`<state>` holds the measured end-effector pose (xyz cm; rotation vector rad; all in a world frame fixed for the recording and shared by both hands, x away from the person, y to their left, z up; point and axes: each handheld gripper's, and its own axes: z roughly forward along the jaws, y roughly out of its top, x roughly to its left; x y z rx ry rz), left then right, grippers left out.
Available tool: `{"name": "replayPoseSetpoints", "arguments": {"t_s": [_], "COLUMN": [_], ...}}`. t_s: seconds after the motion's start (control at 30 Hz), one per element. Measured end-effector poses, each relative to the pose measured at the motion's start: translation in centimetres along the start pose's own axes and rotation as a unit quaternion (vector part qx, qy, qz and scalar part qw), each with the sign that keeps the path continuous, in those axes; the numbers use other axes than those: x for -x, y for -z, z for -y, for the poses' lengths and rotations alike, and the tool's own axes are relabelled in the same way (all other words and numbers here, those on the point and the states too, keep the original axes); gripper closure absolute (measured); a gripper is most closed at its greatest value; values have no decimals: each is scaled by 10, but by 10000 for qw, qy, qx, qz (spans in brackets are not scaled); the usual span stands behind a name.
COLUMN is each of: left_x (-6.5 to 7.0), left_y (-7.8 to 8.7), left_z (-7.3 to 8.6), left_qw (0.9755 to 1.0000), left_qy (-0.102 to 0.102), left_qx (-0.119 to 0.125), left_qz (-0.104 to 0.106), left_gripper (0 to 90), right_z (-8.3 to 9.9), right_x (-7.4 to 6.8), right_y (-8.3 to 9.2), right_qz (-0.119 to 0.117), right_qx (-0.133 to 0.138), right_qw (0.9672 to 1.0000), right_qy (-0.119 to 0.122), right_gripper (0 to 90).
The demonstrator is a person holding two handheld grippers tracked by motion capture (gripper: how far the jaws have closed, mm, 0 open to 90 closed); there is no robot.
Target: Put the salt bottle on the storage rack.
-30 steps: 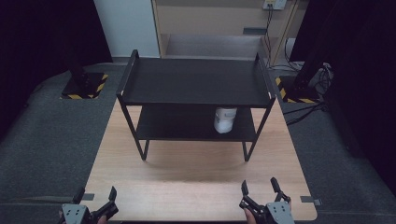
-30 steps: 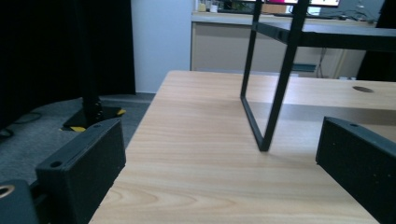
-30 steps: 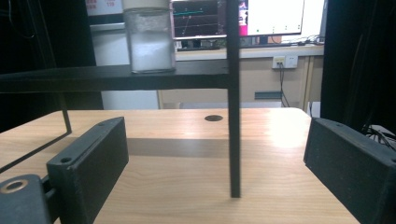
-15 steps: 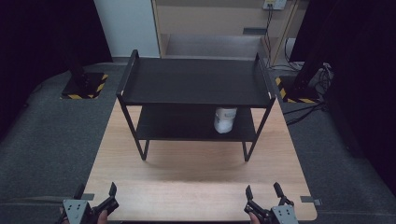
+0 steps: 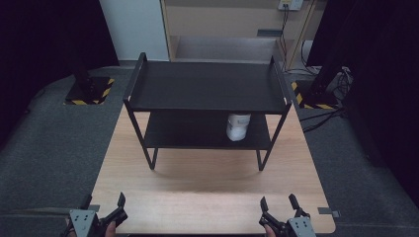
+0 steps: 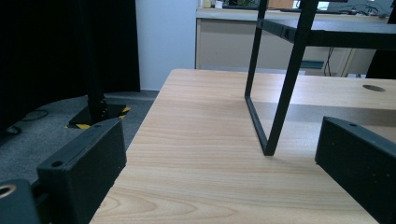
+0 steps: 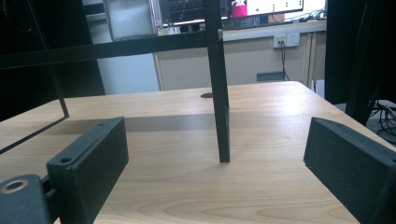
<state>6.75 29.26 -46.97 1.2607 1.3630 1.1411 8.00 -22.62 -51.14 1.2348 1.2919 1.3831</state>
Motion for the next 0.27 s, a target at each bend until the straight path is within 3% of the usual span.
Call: {"name": "replayPoseSetpoints", "arguments": {"t_s": [0.17,0.27], "left_x": [0,2], "left_y": [1,0], "left_z": [0,2], "left_qw": [10000,9999], "left_qy": [-3,36], "left_qx": [-24,-6], "left_qz": [11,-98], "left_gripper": [7,7], "right_z": [1,1], "right_x": [2,5], "right_y": [-1,-3], "right_qz": [4,-28], "right_qx": [-26,-26], "right_qw": [10000,10000], "right_qy": [-33,-85], "right_gripper": [64,60]}}
